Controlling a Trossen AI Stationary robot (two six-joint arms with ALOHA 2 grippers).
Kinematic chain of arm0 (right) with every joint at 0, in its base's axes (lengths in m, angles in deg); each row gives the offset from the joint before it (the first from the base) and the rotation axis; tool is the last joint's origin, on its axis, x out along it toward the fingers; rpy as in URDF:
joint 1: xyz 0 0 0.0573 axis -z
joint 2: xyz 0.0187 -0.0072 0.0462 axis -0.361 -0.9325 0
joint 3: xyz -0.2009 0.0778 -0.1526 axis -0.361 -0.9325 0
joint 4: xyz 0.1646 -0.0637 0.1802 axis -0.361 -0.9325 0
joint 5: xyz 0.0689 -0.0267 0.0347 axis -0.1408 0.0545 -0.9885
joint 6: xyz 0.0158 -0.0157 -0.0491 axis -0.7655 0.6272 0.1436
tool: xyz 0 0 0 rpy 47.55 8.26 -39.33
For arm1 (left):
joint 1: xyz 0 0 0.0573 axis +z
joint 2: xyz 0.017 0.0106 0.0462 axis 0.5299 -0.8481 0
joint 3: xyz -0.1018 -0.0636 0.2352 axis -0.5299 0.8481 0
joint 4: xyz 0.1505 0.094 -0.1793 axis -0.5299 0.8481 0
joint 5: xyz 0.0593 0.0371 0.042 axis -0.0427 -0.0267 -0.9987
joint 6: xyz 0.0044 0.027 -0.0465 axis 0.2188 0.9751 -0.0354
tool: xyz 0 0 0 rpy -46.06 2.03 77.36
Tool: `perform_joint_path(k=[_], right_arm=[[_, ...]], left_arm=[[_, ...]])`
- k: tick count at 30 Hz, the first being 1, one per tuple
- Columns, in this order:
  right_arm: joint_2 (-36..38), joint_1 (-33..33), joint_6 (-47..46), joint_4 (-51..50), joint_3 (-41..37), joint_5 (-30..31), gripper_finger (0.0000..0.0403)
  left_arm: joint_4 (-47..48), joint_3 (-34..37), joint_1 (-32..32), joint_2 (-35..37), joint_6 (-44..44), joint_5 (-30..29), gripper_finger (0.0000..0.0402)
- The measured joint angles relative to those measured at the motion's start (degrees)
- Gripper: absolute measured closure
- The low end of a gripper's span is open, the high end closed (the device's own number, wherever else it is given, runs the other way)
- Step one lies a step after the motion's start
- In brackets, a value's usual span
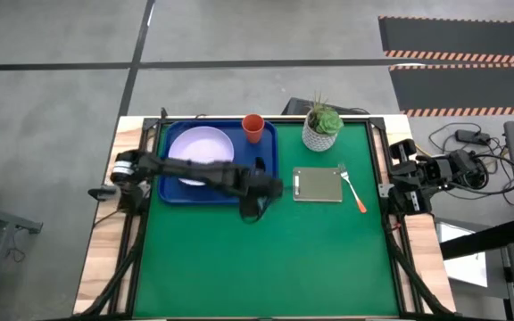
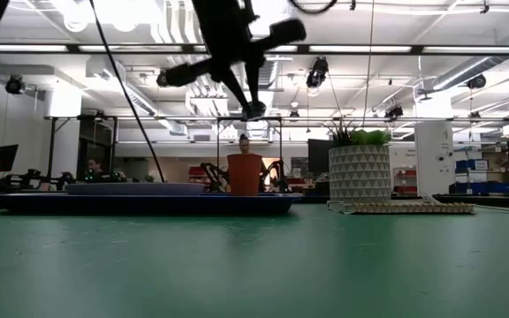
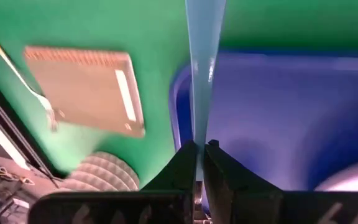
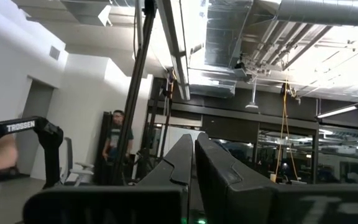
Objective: Pick and place plate/cup/fork/spoon on tray
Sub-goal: Put the blue spoon to the right side of the purple plate on the dark blue tray
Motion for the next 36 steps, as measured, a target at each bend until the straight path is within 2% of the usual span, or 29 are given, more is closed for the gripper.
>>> perform_joint_path(k=[7,13,21,36], right_arm=[[0.0,0.0,0.6,-0.9,0.4,0.0,0.0394],[0.0,0.0,0.6,-1.2,0.5,0.0,0.0394],[0.0,0.0,0.6,-1.7,0.5,0.0,0.0394],[0.0,0.0,0.1,-3.1,0.5,0.2,0.0394]], left_arm=[[-0.2,1.6,10.0,-0.1,6.5,6.3,0.0402],[-0.3,2.4,15.2,-1.1,7.2,12.6,0.0402],[-0.4,2.7,18.0,-3.5,17.0,12.9,0.0402],[-0.3,3.9,22.1,-5.9,18.8,15.0,0.0402]])
